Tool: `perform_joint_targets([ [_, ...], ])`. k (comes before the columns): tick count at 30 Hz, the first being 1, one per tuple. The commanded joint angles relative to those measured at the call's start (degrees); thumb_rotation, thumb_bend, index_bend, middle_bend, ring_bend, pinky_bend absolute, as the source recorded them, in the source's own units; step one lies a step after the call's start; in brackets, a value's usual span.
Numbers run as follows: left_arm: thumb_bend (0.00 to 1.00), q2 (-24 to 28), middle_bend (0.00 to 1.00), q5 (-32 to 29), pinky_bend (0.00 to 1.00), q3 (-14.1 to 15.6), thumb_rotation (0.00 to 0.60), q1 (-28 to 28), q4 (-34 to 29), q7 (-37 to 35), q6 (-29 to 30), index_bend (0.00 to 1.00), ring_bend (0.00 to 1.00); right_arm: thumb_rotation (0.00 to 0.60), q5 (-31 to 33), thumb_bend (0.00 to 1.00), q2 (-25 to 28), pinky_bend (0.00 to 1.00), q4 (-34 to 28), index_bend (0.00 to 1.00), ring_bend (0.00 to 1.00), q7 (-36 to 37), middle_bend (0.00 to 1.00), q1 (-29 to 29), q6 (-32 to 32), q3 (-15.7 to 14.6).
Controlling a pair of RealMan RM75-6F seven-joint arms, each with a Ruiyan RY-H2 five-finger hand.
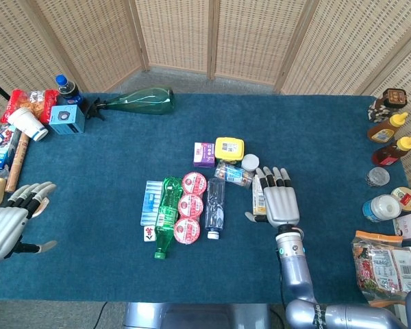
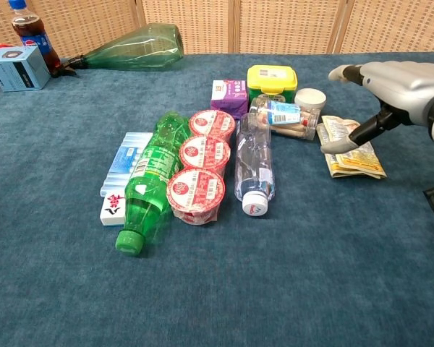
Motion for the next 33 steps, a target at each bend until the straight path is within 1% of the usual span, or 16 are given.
perform_joint_targets([
  [1, 0.00, 0.1, 0.00, 0.1, 0.00, 0.0, 0.600, 0.1, -0.1, 0.0, 0.2, 0.00, 0.00, 0.405, 1.9, 0.00, 0.7, 0.00, -1.3, 0.00, 0.00, -1.8, 0.00, 0.6, 0.2, 0.0],
  [7, 0.00, 0.2, 0.00, 0.3, 0.00, 0.1, 0.600, 0.1, -0.4, 0.2, 0.4, 0.00, 0.00, 0.385, 3.5, 0.00, 1.1, 0.00, -1.9, 0.00, 0.00, -2.6, 0.00, 1.3, 0.2, -0.7],
  [11, 0.00, 0.3, 0.00, 0.4, 0.00, 0.0, 0.600, 0.2, -0.6, 0.4, 0.5, 0.00, 0.00, 0.382, 5.0, 0.00, 1.6, 0.00, -2.5, 0.00, 0.00, -2.9, 0.00, 1.8, -0.7, -1.2],
  [16, 0.00, 0.4, 0.00, 0.1, 0.00, 0.0, 0.600, 0.2, -0.6, 0.6, 0.5, 0.00, 0.00, 0.385, 8.3, 0.00, 5.1, 0.00, -6.1, 0.00, 0.00, -5.5, 0.00, 2.6, -3.0, -3.0],
  [21, 0.00, 0.0, 0.00, -0.3, 0.00, -0.1, 0.600, -0.1, -0.6, 0.9, 0.1, 0.00, 0.00, 0.384, 10.7, 0.00, 7.4, 0.00, -9.3, 0.00, 0.00, -6.0, 0.00, 3.5, -4.9, -4.5],
  [27, 0.00, -0.1, 0.00, -0.4, 0.00, -0.4, 0.600, -0.6, -1.0, 1.5, -0.3, 0.00, 0.00, 0.391, 12.4, 0.00, 8.1, 0.00, -11.1, 0.00, 0.00, -7.7, 0.00, 5.9, -7.0, -6.4],
  [33, 0.00, -0.1, 0.00, -0.8, 0.00, -0.4, 0.600, -0.4, -0.9, 1.6, -0.1, 0.00, 0.00, 0.386, 15.0, 0.00, 8.3, 0.00, -11.3, 0.00, 0.00, -7.7, 0.00, 7.9, -8.2, -7.2],
])
